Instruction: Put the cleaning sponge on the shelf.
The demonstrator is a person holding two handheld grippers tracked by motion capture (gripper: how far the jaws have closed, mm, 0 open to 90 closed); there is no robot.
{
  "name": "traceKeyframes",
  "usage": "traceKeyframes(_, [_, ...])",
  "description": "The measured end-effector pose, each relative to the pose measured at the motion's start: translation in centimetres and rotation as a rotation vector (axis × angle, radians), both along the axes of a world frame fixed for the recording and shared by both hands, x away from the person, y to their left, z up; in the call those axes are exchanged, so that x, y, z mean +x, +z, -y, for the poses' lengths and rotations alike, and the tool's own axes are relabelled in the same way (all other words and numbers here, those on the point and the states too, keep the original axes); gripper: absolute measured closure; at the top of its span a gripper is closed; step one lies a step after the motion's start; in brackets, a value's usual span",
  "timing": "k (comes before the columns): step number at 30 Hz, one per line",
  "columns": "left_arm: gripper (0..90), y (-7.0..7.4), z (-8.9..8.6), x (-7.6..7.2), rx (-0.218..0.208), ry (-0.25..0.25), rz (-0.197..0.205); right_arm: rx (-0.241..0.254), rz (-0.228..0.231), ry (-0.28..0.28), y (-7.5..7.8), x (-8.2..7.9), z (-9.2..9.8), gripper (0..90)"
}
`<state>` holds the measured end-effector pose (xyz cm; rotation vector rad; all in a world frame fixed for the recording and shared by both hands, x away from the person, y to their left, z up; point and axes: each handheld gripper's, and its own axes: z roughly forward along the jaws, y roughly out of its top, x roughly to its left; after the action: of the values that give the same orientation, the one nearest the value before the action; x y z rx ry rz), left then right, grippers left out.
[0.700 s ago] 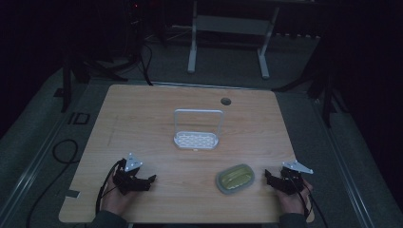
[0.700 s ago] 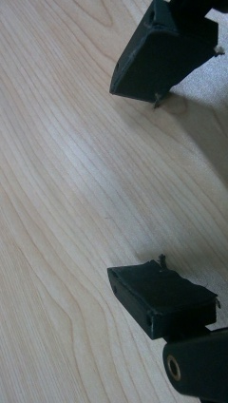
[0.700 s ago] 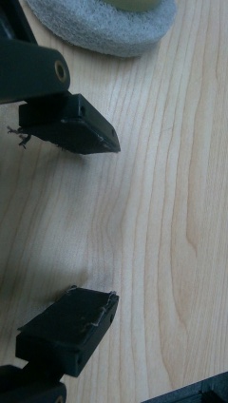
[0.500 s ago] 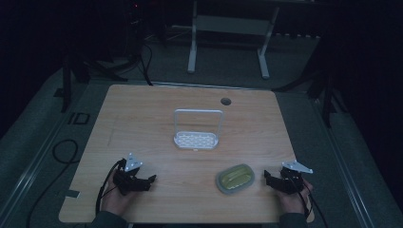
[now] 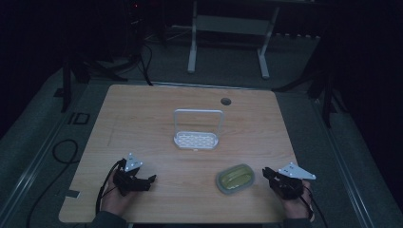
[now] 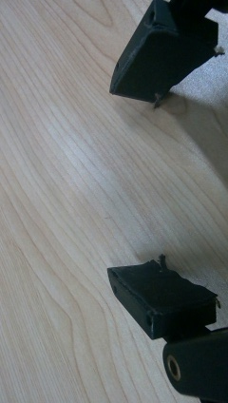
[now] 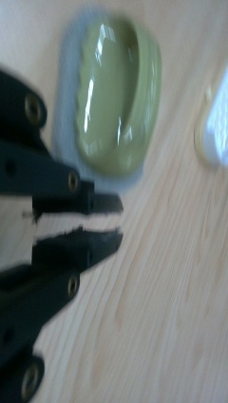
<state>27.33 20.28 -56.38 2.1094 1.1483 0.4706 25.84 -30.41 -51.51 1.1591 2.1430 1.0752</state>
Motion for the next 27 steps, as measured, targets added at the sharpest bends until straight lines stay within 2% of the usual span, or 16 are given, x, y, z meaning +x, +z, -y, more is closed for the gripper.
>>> traceKeyframes(2, [12.8, 0.0, 0.0, 0.0, 0.0, 0.0, 0.0, -0.002, 0.003, 0.048, 0.2, -0.4, -0.6, 89.8])
traceKeyframes(10, [12.8, 0.0, 0.0, 0.0, 0.0, 0.0, 0.0, -0.051, -0.012, 0.236, 0.2, -1.8, -3.1, 90.0])
traceKeyframes(13, [12.8, 0.0, 0.0, 0.0, 0.0, 0.0, 0.0, -0.071, -0.026, 0.286, -0.1, -2.1, -4.1, 90.0])
traceKeyframes(15, [12.8, 0.0, 0.0, 0.0, 0.0, 0.0, 0.0, -0.105, -0.025, 0.311, -0.4, -2.2, -4.8, 90.0])
traceKeyframes(22, [12.8, 0.0, 0.0, 0.0, 0.0, 0.0, 0.0, -0.128, -0.047, 0.414, -1.4, -2.5, -6.9, 90.0])
traceKeyframes(27, [12.8, 0.0, 0.0, 0.0, 0.0, 0.0, 0.0, -0.166, -0.052, 0.491, -1.8, -2.7, -8.0, 90.0])
